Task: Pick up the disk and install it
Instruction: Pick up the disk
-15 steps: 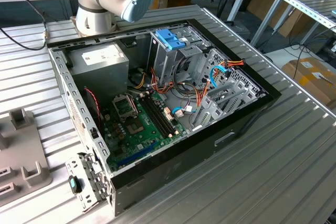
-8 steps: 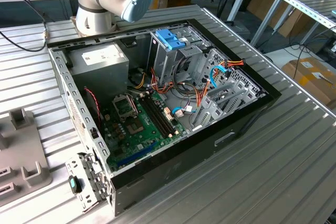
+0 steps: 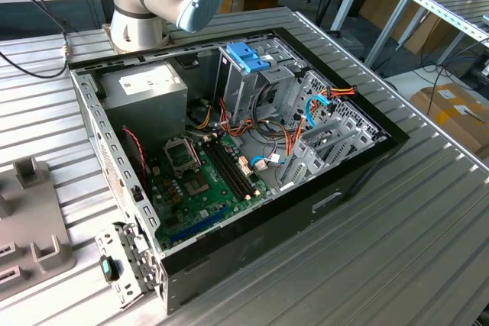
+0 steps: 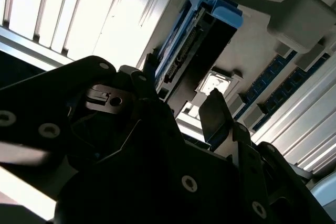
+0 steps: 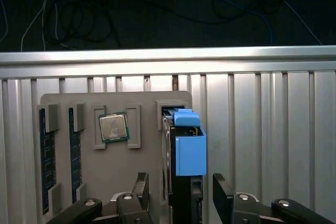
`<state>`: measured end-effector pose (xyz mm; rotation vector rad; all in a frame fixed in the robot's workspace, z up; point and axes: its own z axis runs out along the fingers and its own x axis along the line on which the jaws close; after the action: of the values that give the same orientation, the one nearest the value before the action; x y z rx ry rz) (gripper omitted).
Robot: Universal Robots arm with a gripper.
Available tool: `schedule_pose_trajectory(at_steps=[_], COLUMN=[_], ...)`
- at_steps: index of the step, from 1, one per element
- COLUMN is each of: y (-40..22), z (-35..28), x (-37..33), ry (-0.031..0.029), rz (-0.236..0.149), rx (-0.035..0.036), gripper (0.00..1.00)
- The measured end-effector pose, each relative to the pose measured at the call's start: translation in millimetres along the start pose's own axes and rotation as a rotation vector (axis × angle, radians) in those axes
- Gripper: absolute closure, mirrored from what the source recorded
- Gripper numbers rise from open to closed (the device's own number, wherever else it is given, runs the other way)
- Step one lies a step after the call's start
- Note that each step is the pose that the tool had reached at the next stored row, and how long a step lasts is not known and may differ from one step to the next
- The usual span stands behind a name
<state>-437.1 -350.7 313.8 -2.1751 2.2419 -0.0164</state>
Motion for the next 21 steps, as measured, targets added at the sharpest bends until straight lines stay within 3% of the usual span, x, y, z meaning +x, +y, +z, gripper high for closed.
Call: schedule_pose_trajectory(at_steps=[5, 21], y=[0.0, -0.3], z=[8.2, 9.7], x=[0.0, -6.7], ry=[0.0000, 0.0000], rz=[0.000, 0.000], rx=[0.0000, 0.0000], gripper=[0.40, 0.40])
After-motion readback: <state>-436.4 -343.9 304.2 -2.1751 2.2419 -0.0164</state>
